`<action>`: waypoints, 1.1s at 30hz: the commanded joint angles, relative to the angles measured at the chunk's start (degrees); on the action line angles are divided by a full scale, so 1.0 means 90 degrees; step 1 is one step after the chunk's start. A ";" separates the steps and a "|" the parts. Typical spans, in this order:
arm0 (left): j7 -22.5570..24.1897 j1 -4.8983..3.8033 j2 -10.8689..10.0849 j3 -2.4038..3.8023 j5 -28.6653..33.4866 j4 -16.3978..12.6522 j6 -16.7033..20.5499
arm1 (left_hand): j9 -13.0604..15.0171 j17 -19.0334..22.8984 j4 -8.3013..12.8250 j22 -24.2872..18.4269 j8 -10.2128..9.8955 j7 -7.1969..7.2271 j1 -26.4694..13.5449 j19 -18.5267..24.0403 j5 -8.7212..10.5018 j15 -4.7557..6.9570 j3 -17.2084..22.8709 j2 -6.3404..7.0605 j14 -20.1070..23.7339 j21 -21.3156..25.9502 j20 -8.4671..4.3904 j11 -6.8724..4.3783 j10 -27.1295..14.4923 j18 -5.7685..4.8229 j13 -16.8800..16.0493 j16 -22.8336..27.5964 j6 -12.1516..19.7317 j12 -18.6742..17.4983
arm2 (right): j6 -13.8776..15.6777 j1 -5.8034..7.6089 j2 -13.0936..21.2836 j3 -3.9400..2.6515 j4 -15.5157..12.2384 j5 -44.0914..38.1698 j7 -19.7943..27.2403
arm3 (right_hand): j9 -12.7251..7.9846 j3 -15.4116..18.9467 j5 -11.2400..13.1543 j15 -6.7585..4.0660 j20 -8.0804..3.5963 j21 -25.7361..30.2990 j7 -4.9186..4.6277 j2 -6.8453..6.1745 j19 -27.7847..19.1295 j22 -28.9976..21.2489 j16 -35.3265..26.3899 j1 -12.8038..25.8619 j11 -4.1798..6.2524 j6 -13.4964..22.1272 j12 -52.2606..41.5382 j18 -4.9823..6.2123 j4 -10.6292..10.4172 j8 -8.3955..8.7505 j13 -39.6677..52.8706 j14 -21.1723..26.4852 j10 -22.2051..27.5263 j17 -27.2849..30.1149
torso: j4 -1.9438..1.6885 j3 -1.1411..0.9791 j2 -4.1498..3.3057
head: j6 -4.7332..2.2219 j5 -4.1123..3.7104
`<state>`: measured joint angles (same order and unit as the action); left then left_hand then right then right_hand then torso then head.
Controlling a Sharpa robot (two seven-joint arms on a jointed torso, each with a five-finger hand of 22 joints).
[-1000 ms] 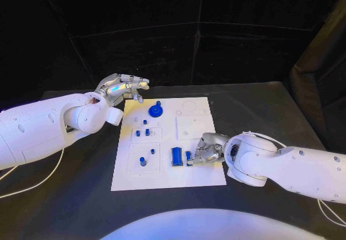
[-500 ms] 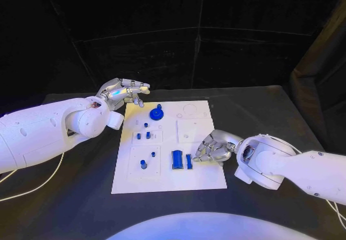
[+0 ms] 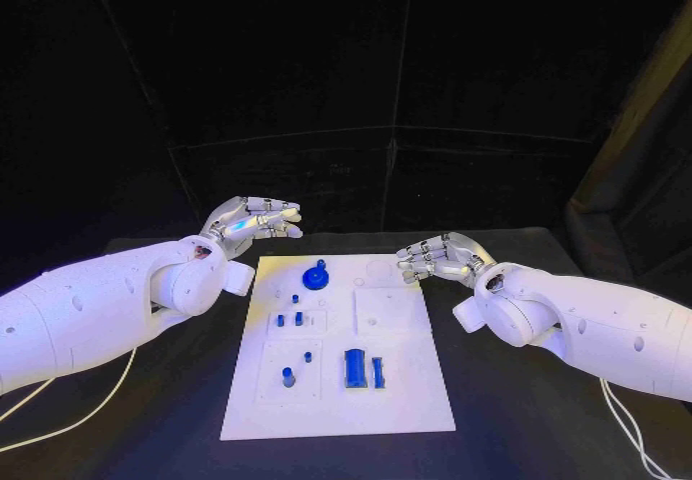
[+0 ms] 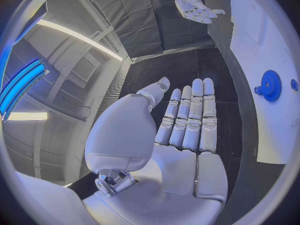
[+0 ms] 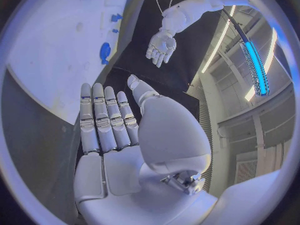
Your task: Assemble the parts on the task board
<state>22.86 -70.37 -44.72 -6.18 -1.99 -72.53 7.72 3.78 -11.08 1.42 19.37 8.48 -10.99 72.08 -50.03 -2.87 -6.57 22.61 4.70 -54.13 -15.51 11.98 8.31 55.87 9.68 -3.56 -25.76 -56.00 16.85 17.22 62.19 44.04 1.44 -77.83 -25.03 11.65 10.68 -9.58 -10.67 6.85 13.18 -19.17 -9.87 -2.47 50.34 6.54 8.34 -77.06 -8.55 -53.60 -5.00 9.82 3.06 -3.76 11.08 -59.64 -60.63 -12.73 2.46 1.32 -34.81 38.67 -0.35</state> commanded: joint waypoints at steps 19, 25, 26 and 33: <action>0.0367 0.0421 0.0445 0.0123 0.0342 0.0227 0.0915 | -0.0420 0.1231 -0.0158 -0.1407 -0.0942 0.0610 -0.4058 0.3106 0.0319 0.0276 -0.1321 -0.0522 0.3041 0.1217 -0.0503 -0.0415 -0.3079 -0.0424 0.0395 0.2024 0.3153 -0.1258 | 0.0428 -0.0036 -0.0479 -0.0115 0.0567 0.1285 0.1068 | -0.1187 0.1064 0.0628 -0.0762 -0.0697 0.1487 0.0511 0.0275 -0.2579 -0.0726 -0.0926 0.4456 0.0428 0.3024 0.0556 -0.0436 -0.0340 0.0418 -0.1231 0.3159 0.3396 0.1415 | -0.0253 -0.0139 0.0382 | -0.0463 0.0045; 0.0499 0.0655 0.0300 0.0307 0.0302 -0.0482 0.1940 | -0.0420 0.1231 -0.0158 -0.1561 -0.0942 0.0736 -0.4873 0.3611 0.0319 0.0729 -0.1566 -0.0522 0.3656 0.1724 -0.0675 -0.0923 -0.3722 -0.0558 0.0395 0.2195 0.3787 -0.1382 | 0.1452 -0.0112 -0.0259 -0.0133 -0.0199 0.1884 0.1447 | -0.1187 0.1064 0.1186 -0.0762 -0.0857 0.1622 0.0633 0.0275 -0.3212 -0.0726 -0.0926 0.5317 0.0950 0.3640 0.0556 -0.0554 -0.0340 0.0418 -0.1231 0.3888 0.4096 0.1415 | -0.0273 -0.0147 0.0403 | -0.0477 0.0039; 0.0526 0.0701 0.0272 0.0344 0.0295 -0.0622 0.2143 | -0.0420 0.1231 -0.0158 -0.1585 -0.0942 0.0756 -0.4995 0.3687 0.0319 0.0729 -0.1601 -0.0522 0.3746 0.1724 -0.0699 -0.0923 -0.3820 -0.0560 0.0395 0.2223 0.3881 -0.1404 | 0.1646 -0.0126 -0.0217 -0.0136 -0.0343 0.1996 0.1519 | -0.1187 0.1064 0.1186 -0.0762 -0.0881 0.1642 0.1097 0.0275 -0.3303 -0.0726 -0.0926 0.5442 0.0950 0.3727 0.0556 -0.0575 -0.0340 0.0418 -0.1231 0.3993 0.4197 0.1415 | -0.0273 -0.0147 0.0403 | -0.0477 0.0039; 0.0693 0.0997 0.0089 0.0578 0.0245 -0.1517 0.3438 | -0.0420 0.1231 -0.0158 -0.2152 -0.0942 0.1221 -0.5773 0.4172 0.0319 0.0729 -0.1838 -0.0522 0.4332 0.1724 -0.0863 -0.0923 -0.4438 -0.1076 0.0395 0.2388 0.4485 -0.1872 | 0.2683 -0.0203 0.0006 -0.0155 -0.1118 0.2602 0.1903 | -0.1187 0.1064 0.1186 -0.0762 -0.1464 0.2130 0.1097 0.0275 -0.3895 -0.0726 -0.0926 0.6248 0.0950 0.4305 0.0556 -0.0645 -0.0340 0.0418 -0.1231 0.4673 0.4853 0.1415 | -0.0273 -0.0147 0.0403 | -0.0477 0.0039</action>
<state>26.71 -61.55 -43.71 -1.16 1.11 -85.18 29.60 0.15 -0.22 0.00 4.34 0.45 -2.14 27.15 -16.84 -0.44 -0.62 8.18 0.07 -20.42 -1.13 5.69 0.97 21.48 3.76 -0.13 -5.76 -21.09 2.15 33.42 60.33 43.88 0.10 -87.02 -6.52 24.73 0.18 -0.68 -1.43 0.42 4.85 -2.54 -1.69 0.00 20.73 0.16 0.28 -28.19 -1.05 -20.13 -0.41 5.62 0.26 -0.44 0.11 -23.81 -22.92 -0.14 0.04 0.02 -31.22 34.38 0.00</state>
